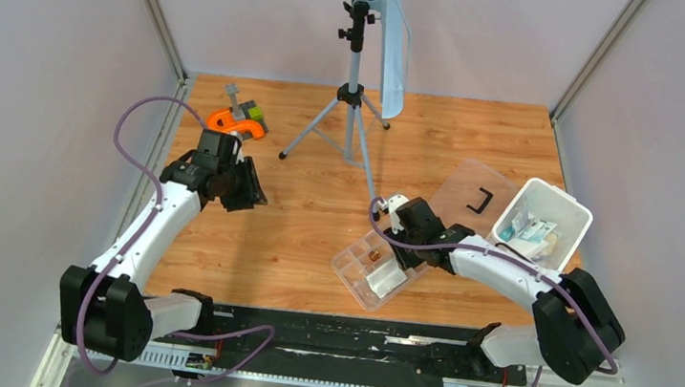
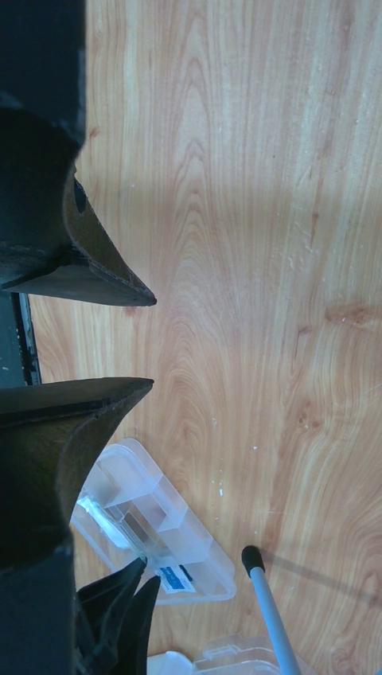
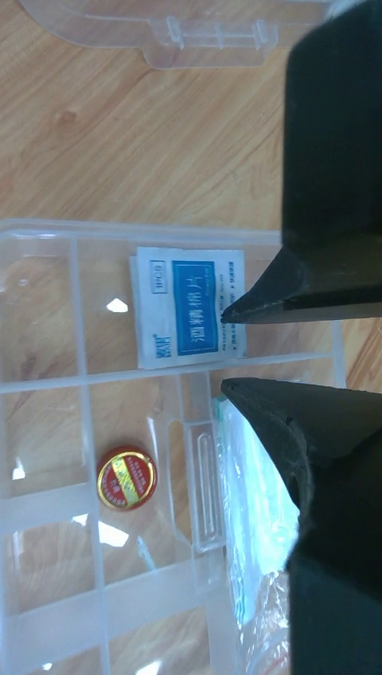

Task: Organize the medicine kit
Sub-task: Pick up the medicine box compartment at the center of the board.

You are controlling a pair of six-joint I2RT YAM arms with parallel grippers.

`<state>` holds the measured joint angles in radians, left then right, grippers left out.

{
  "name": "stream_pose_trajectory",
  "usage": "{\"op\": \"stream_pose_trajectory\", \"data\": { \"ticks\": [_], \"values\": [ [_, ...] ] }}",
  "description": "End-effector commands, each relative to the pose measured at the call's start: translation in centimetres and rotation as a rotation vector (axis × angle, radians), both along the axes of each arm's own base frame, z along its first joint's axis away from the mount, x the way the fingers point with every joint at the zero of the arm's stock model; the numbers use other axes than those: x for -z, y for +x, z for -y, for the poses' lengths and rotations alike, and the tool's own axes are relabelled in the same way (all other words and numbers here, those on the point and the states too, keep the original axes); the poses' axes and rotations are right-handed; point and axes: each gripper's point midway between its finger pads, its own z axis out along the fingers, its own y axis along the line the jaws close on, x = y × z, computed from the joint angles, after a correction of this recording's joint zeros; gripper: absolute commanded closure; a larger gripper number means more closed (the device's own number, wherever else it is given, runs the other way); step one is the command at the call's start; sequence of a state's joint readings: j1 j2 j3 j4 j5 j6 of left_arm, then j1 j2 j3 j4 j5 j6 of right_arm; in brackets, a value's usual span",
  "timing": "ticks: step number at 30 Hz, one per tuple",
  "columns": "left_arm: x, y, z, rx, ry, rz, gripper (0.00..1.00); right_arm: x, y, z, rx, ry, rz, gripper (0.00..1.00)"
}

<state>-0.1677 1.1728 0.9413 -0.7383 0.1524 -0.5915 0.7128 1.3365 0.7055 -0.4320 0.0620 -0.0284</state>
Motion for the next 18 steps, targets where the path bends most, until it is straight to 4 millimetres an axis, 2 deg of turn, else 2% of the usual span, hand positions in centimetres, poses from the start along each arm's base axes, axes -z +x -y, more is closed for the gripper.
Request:
{"op": "stream_pose_trajectory", "data": {
  "ticks": [1, 4, 7, 14, 18],
  "values": [
    [-0.4, 0.8, -0.1, 0.014, 0.002, 0.036, 0.53, 0.7, 0.7, 0.1, -0.026, -0.037, 0.014, 0.71],
    [-0.3, 0.9, -0.1, 0.015, 0.005, 0.031, 0.54, 0.9, 0.9, 0.1, -0.033, -0.043, 0.021, 0.89],
    [-0.2, 1.0, 0.0, 0.017, 0.003, 0.029, 0.54, 0.4, 1.2, 0.0, -0.059, -0.044, 0.047, 0.99],
    [-0.1, 1.3, 0.1, 0.019, -0.003, 0.023, 0.54, -1.5, 1.0, 0.0, -0.225, -0.028, 0.142, 1.0],
    [-0.2, 1.5, 0.2, 0.022, -0.002, 0.025, 0.54, -3.9, 1.2, 0.1, -0.33, -0.003, 0.241, 1.0]
  ]
}}
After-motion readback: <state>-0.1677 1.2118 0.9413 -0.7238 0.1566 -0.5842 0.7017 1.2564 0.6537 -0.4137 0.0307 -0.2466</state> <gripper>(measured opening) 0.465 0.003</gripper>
